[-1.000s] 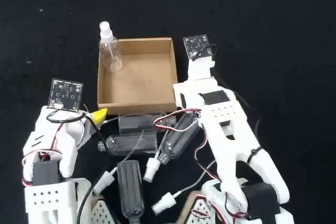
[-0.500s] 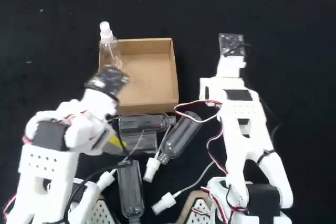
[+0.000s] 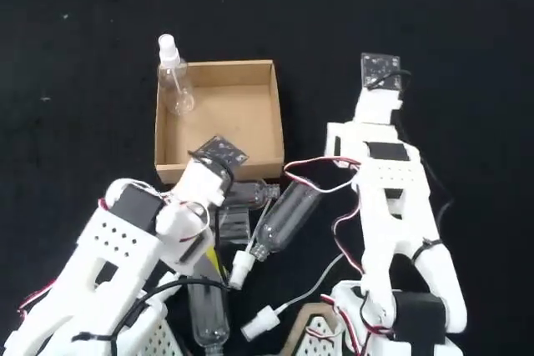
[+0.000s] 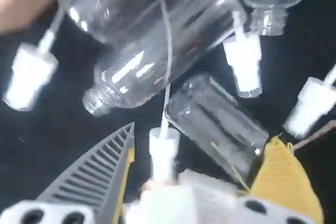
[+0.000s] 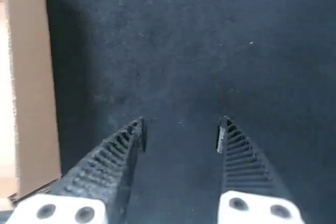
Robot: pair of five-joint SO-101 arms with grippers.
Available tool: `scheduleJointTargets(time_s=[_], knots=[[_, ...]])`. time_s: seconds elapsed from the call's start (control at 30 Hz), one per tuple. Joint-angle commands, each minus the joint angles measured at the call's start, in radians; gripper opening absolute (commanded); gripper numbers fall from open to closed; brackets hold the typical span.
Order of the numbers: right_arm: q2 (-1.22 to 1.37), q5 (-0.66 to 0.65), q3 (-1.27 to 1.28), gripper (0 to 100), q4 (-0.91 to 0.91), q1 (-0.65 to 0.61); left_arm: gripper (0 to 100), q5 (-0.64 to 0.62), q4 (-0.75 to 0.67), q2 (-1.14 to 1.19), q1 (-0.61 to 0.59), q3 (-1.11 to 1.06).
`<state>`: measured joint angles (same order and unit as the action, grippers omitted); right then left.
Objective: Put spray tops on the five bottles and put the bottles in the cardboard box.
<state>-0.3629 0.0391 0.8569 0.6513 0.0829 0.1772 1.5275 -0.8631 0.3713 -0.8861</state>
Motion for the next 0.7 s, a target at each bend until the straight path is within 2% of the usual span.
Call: scheduleJointTargets(time_s=[0.0,0.13,0.23,0.47,0.67], knots=[[-0.048,0.005,-0.102,19.8,-0.028,0.046,28,-0.18,-0.051,-0.005,-0.013,-0.015],[-0.048,0.005,-0.097,19.8,-0.028,0.04,28,-0.365,-0.112,0.0,-0.005,-0.096],[-0.048,0.005,-0.099,19.8,-0.028,0.04,28,-0.439,-0.163,0.002,-0.015,-0.153],[-0.048,0.005,-0.101,19.8,-0.028,0.04,28,-0.439,-0.239,0.002,-0.002,-0.243],[-0.048,0.005,-0.101,19.8,-0.029,0.04,27,-0.445,-0.239,-0.008,0.082,-0.255]])
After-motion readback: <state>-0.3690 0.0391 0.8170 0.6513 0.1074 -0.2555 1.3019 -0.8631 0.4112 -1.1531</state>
